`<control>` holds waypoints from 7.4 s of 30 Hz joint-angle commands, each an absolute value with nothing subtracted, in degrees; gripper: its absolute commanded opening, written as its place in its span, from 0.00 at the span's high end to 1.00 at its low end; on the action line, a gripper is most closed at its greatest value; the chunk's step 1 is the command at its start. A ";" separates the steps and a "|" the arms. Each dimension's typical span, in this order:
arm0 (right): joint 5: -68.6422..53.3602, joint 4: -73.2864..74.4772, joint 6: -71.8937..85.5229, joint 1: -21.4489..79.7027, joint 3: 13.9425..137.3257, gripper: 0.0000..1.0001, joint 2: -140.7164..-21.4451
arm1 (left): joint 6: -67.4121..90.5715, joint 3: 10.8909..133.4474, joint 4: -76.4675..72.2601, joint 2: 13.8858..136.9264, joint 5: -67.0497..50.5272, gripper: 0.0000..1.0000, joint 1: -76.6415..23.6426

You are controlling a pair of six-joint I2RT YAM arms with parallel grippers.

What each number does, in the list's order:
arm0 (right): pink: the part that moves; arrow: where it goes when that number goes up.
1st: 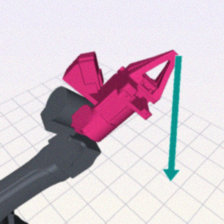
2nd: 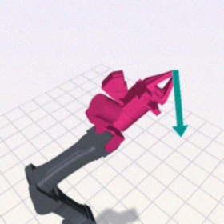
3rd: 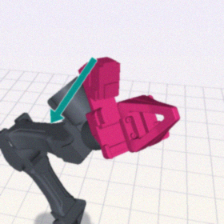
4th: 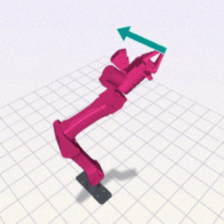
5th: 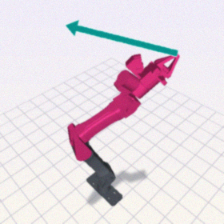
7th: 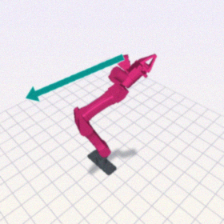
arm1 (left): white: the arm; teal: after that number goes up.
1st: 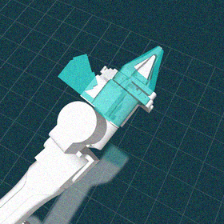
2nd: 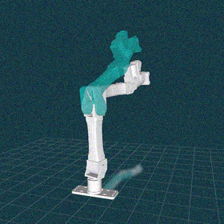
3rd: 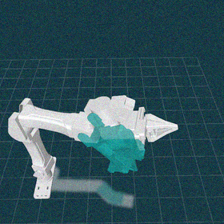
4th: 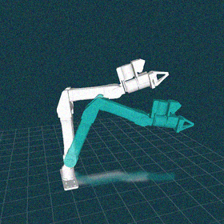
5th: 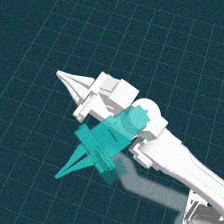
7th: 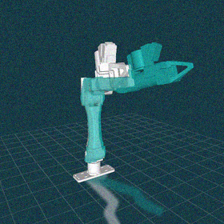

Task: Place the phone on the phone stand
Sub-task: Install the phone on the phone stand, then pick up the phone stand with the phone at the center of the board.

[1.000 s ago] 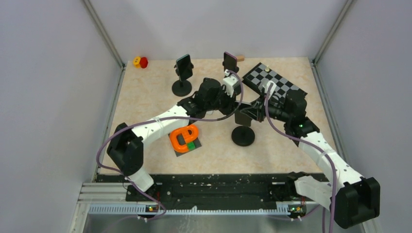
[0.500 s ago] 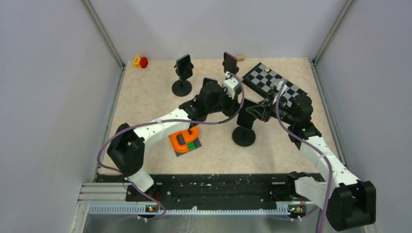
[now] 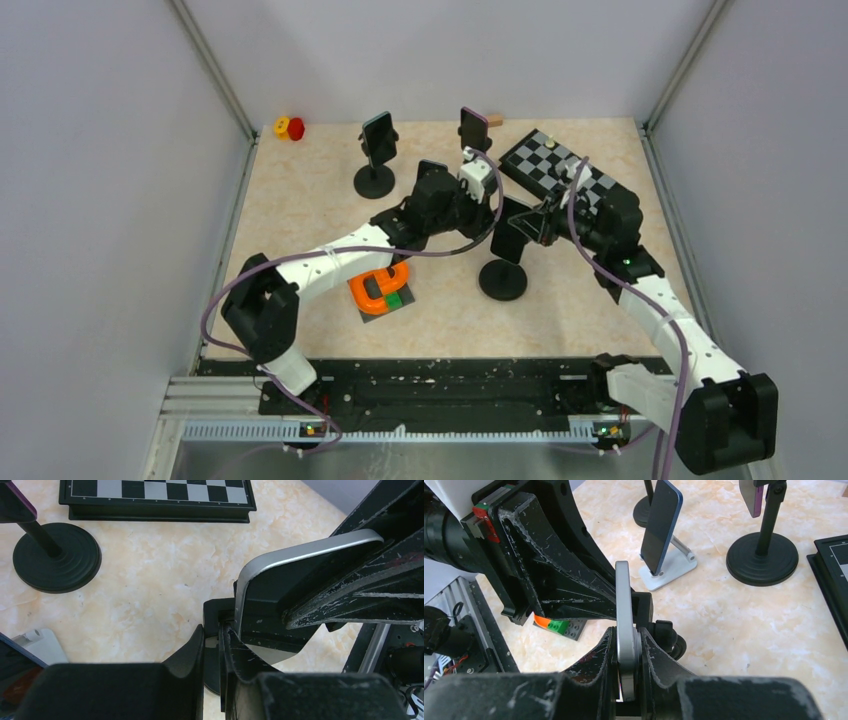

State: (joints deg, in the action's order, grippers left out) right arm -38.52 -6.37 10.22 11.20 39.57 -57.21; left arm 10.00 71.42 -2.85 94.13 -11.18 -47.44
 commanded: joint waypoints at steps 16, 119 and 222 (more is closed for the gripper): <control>-13.28 4.14 2.91 15.58 47.67 1.00 -59.68 | 14.39 74.92 9.68 97.09 -16.71 1.00 -50.38; -44.41 -30.62 5.20 8.74 23.12 1.00 -54.42 | 7.35 66.05 -2.16 89.71 -42.41 0.25 -56.25; -49.06 19.74 -17.49 3.08 41.92 0.24 -37.35 | -36.01 108.97 38.23 114.22 -53.45 0.69 -47.05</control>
State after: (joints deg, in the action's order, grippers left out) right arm -49.45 21.06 -16.95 3.84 41.95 -38.22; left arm -37.98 107.70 39.66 115.07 -52.58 -46.96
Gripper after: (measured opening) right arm 0.764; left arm 0.345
